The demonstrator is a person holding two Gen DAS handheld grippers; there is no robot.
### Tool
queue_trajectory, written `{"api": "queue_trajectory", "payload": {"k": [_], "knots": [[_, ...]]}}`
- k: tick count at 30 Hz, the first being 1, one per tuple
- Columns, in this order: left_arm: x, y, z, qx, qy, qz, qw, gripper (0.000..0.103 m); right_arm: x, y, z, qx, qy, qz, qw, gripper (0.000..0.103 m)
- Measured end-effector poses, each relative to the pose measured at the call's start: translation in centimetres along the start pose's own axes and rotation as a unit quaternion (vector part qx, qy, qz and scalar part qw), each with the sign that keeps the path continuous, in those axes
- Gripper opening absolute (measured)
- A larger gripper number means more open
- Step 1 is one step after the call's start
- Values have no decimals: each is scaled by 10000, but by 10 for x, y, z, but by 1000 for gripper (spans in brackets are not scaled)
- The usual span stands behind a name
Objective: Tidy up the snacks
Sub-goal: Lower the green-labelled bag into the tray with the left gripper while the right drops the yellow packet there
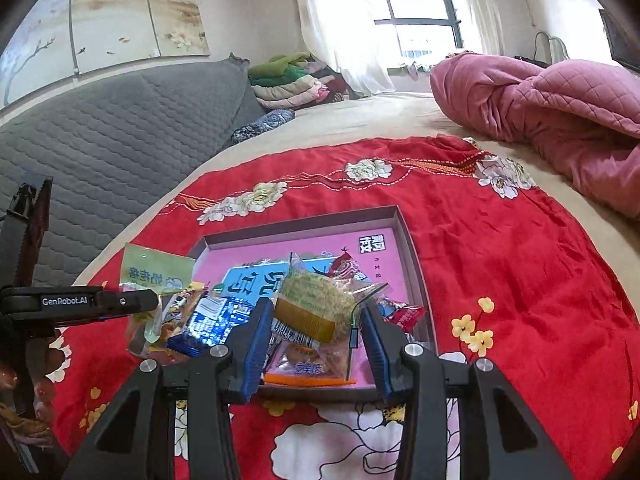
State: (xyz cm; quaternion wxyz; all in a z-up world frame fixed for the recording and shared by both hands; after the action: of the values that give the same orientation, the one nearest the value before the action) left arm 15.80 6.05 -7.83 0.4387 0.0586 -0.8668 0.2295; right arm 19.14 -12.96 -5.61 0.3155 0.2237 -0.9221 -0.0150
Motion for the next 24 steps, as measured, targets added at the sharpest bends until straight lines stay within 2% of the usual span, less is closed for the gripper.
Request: {"api": "queue_trajectory", "payload": {"k": [20, 22, 24], "knots": [[-20, 11, 4, 118, 180, -154, 9996, 36, -48, -16, 15, -115, 478, 143, 9987, 46], [-18, 11, 3, 99, 163, -147, 9997, 40, -46, -18, 14, -169, 440, 154, 9988, 52], [-16, 10, 1, 83, 120, -149, 9998, 49, -44, -20, 12, -231, 392, 126, 9989, 62]]}}
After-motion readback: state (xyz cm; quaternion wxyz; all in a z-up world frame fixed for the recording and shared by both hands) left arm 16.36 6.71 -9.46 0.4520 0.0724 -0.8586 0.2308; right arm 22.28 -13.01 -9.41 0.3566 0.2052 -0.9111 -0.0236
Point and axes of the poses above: each gripper's, at about its wrist camera, not at the fingertips, and x roughly against the way its jaws point, y to its left, z to its underside, the point moved 9 cm from there along -x, roughly the way its jaws point, and after that the axes turned 2 degrees about z, right-handed, at the moved point
